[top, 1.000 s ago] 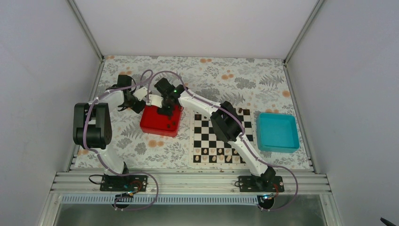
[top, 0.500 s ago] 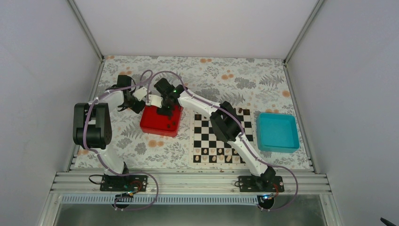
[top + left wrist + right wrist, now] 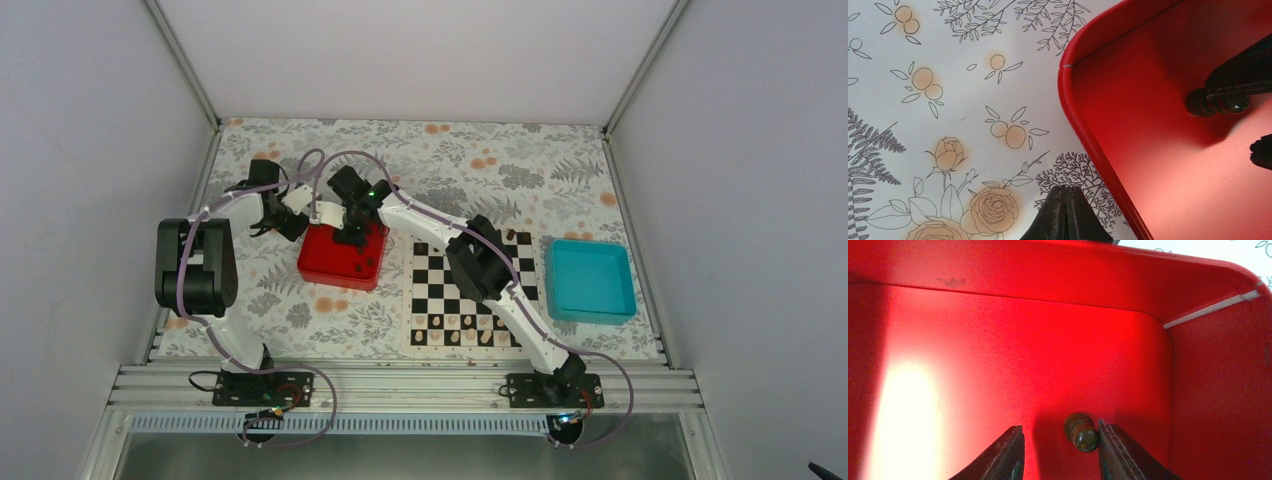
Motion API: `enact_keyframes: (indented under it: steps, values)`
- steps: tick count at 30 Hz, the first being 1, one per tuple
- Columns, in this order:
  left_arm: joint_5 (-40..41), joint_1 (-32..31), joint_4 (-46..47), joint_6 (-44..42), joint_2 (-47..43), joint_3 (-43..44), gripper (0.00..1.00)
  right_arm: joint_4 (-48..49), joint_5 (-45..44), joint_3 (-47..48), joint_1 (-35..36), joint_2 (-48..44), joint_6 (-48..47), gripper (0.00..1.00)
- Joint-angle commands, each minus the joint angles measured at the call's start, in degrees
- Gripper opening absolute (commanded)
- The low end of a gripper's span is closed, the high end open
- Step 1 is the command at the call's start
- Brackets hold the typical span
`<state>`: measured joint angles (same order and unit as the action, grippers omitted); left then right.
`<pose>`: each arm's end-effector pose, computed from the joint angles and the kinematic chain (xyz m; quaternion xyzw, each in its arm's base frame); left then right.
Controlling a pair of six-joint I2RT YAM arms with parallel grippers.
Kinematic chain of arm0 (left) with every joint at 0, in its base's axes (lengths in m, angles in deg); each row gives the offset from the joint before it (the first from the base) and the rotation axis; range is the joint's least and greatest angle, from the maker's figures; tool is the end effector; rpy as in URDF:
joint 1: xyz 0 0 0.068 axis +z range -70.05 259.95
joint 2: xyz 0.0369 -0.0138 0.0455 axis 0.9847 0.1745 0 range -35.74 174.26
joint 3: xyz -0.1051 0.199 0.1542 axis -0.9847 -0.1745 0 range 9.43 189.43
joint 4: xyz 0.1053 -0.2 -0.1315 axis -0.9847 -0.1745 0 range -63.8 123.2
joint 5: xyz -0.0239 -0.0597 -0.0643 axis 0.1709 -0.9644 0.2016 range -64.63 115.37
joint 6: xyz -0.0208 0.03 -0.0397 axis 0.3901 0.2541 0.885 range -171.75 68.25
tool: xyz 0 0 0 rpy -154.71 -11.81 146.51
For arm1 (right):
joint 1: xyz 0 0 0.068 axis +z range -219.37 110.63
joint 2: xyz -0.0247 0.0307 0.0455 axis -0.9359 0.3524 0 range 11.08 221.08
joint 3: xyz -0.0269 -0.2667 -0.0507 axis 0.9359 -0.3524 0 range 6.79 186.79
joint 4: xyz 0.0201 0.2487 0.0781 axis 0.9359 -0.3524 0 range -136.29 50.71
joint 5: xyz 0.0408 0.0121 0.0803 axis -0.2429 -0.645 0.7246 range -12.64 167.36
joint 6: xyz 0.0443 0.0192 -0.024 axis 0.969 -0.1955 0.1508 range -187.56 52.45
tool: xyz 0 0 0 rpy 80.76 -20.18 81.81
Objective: Set up the chess pieces on the board
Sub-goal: Pick up the chess piece from the storage box.
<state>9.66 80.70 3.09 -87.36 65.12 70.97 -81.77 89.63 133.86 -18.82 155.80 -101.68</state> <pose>0.3355 -0.0052 0.1625 0.3153 0.9226 -0.0726 0.2100 0.3381 0.4228 0.1545 -0.6673 0.6917 0.1387 0.2388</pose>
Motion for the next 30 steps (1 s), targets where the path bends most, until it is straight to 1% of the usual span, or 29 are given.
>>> enact_keyframes:
  steps: [1,12,15,17,20,26,30]
  values:
    - [-6.8,-2.8,-3.2,-4.0,-1.9,-1.8,0.02,6.5,0.3,2.2,0.5,1.3,2.4,0.38]
    - [-7.6,-3.5,-3.8,-4.7,-2.9,-3.1,0.02,9.3,-0.1,1.3,0.7,0.4,3.1,0.27]
    - [-7.7,-3.6,-3.6,-4.7,-3.1,-3.2,0.02,9.7,-0.4,1.1,0.6,0.4,3.3,0.21]
    - [-8.2,-3.6,-3.7,-4.8,-3.0,-3.3,0.02,9.8,-0.4,1.0,0.6,0.3,3.8,0.15]
    - [-8.5,-3.7,-4.0,-4.9,-3.0,-3.5,0.02,9.9,-0.5,0.4,0.7,-0.2,3.7,0.13]
    - [-8.0,-3.8,-3.3,-4.5,-3.7,-4.0,0.02,11.7,-0.7,-5.2,0.6,-5.2,3.6,0.10]
    - [-5.7,-3.7,-1.4,-2.8,-4.9,-4.3,0.03,11.6,-0.7,-9.1,0.7,-10.3,3.6,0.08]
